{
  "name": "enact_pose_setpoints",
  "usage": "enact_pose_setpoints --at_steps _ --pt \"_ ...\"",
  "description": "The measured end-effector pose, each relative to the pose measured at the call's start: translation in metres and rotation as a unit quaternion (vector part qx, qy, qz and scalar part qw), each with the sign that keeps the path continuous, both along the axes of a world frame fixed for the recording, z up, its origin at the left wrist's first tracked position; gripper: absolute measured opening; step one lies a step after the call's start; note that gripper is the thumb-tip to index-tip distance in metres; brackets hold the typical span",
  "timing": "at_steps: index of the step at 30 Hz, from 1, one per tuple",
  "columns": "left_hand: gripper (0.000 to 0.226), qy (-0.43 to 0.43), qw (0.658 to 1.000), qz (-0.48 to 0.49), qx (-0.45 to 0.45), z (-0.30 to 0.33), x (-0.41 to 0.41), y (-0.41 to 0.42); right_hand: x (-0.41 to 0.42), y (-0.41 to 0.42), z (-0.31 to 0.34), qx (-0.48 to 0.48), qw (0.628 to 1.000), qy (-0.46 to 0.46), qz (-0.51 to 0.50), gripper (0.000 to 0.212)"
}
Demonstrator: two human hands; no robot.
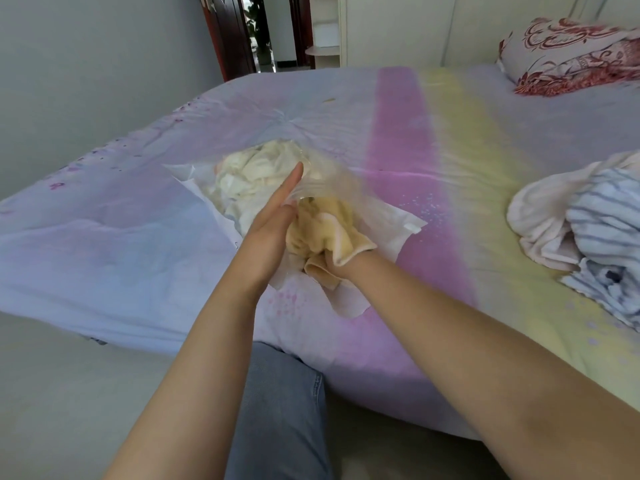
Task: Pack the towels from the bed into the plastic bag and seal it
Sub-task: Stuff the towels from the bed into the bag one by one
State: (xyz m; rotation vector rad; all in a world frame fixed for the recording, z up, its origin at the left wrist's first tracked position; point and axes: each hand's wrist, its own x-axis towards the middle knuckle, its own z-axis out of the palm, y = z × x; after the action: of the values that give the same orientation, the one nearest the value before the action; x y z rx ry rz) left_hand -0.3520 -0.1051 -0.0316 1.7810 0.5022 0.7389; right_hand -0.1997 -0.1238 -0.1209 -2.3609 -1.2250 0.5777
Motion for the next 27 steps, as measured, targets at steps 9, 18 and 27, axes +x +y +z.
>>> enact_pose_setpoints --at_steps 9,18,27 --pt "0.043 -0.016 1.000 0.012 0.019 -0.006 0.013 -0.002 -0.018 -0.083 0.017 0.124 0.987 -0.093 -0.031 0.031" --pt "0.044 -0.027 1.000 0.012 0.010 -0.002 0.016 -0.007 -0.028 -0.063 -0.012 0.219 0.973 -0.070 0.013 0.056" --pt "0.046 -0.018 1.000 0.014 0.018 0.000 0.011 -0.003 -0.011 -0.002 0.019 -0.009 0.990 -0.127 0.066 0.037"
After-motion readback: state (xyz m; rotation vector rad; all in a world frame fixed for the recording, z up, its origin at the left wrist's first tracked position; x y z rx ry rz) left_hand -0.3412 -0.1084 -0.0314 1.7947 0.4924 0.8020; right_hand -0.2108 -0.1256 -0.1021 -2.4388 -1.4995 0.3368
